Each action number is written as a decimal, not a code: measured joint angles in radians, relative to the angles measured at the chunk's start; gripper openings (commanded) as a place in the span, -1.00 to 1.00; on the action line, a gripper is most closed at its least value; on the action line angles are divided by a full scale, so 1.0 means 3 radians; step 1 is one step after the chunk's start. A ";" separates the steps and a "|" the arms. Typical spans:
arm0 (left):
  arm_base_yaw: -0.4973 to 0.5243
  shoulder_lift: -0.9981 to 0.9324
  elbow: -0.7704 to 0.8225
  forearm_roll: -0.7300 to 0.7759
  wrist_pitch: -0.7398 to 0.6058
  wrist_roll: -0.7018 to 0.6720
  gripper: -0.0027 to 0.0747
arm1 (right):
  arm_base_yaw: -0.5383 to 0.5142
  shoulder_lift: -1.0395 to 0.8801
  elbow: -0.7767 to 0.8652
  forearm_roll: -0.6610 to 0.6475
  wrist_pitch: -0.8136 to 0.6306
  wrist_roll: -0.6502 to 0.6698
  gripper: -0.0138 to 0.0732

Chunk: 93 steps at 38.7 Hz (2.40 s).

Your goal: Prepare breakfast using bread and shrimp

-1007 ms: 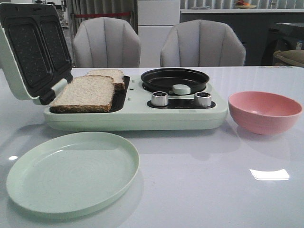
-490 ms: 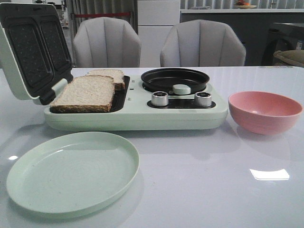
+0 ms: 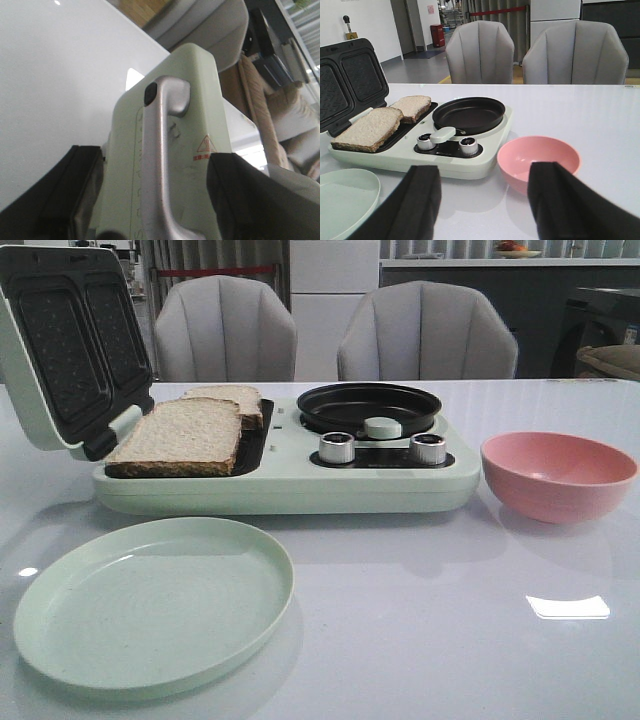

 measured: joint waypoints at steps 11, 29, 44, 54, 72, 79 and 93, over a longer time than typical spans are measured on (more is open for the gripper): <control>-0.0026 0.0371 0.0000 -0.0402 0.0200 0.0314 0.33 | 0.0000 0.0000 0.0000 0.0000 0.0000 0.0000 0.44; -0.0650 0.0352 -0.0063 -0.0461 0.0088 0.0573 -0.43 | 0.0000 0.0000 0.0000 0.0000 0.0000 0.0000 0.44; -0.1767 0.0405 -0.0078 -0.0047 -0.0605 0.0815 -0.54 | 0.0000 0.0000 0.0002 0.0000 0.0000 0.0000 0.44; -0.2160 0.0622 -0.0079 0.0426 -0.1170 0.0866 -0.54 | 0.0000 0.0000 0.0002 0.0000 0.0000 0.0000 0.44; -0.2188 0.0440 -0.0070 0.1079 -0.1210 0.0708 -0.54 | 0.0000 0.0000 0.0002 0.0000 0.0000 0.0000 0.44; -0.2193 -0.0004 -0.0060 0.2136 -0.1347 0.0139 -0.54 | 0.0000 0.0000 0.0002 0.0000 0.0000 0.0000 0.44; -0.2215 -0.1037 0.0078 0.3495 -0.1295 -0.0740 -0.63 | 0.0000 0.0000 0.0002 0.0000 0.0000 0.0000 0.44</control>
